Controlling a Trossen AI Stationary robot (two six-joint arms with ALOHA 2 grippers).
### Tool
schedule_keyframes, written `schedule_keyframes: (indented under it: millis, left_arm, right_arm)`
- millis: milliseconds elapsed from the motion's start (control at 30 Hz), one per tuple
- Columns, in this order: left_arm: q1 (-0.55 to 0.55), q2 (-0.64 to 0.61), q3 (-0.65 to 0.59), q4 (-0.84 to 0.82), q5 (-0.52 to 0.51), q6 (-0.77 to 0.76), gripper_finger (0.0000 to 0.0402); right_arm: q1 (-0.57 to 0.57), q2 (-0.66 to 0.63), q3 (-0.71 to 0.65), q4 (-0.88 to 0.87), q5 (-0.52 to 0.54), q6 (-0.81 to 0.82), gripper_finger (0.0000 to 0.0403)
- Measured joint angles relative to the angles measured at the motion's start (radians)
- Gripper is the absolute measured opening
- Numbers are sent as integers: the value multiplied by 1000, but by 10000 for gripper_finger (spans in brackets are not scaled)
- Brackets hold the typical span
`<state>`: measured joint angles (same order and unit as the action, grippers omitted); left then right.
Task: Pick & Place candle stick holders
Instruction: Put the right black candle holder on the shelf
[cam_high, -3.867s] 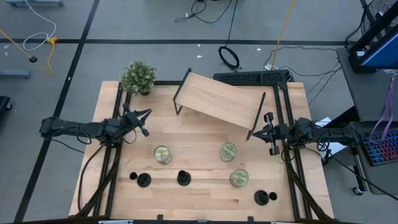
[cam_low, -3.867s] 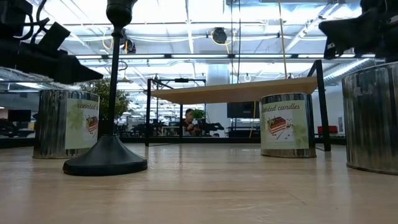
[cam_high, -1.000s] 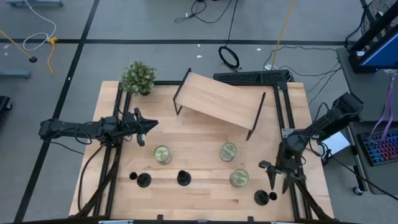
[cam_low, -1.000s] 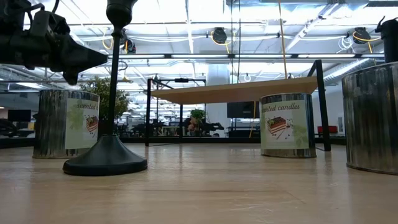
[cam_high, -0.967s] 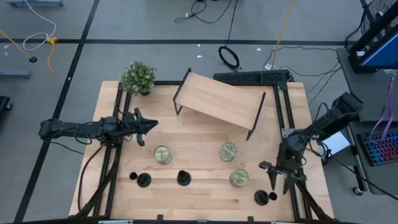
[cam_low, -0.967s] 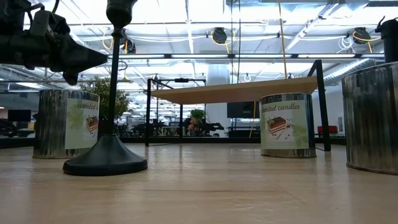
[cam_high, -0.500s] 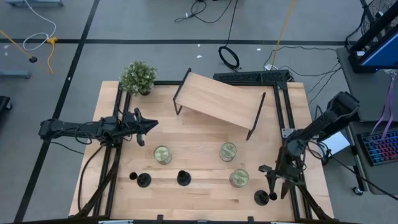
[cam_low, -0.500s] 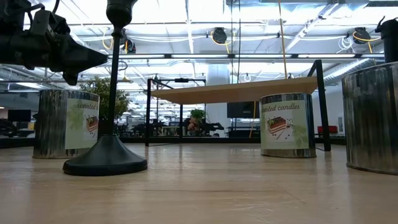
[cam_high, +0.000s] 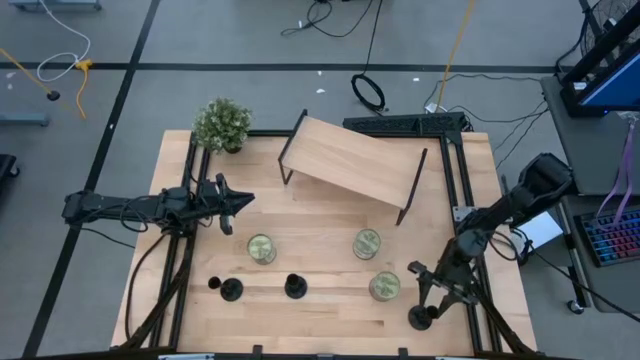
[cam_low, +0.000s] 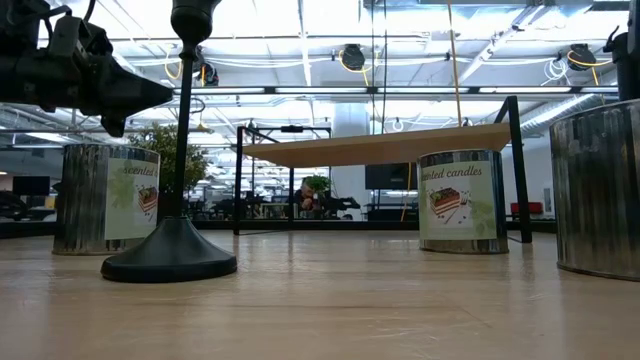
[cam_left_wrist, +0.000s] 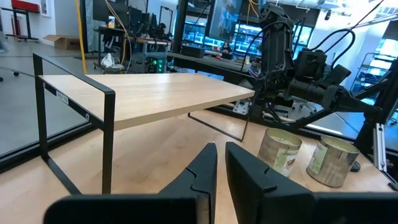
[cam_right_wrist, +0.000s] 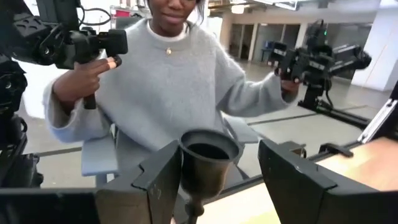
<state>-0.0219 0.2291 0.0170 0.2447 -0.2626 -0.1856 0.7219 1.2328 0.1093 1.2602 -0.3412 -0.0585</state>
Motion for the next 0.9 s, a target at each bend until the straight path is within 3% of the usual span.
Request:
schedule_keyframes:
  millis: [500, 900]
  left_arm:
    - [0, 0, 0, -7, 0, 0, 37]
    - [0, 0, 0, -8, 0, 0, 37]
  right_arm:
    - [0, 165, 0, -40, 0, 55, 202]
    - [0, 196, 0, -38, -4, 54, 111]
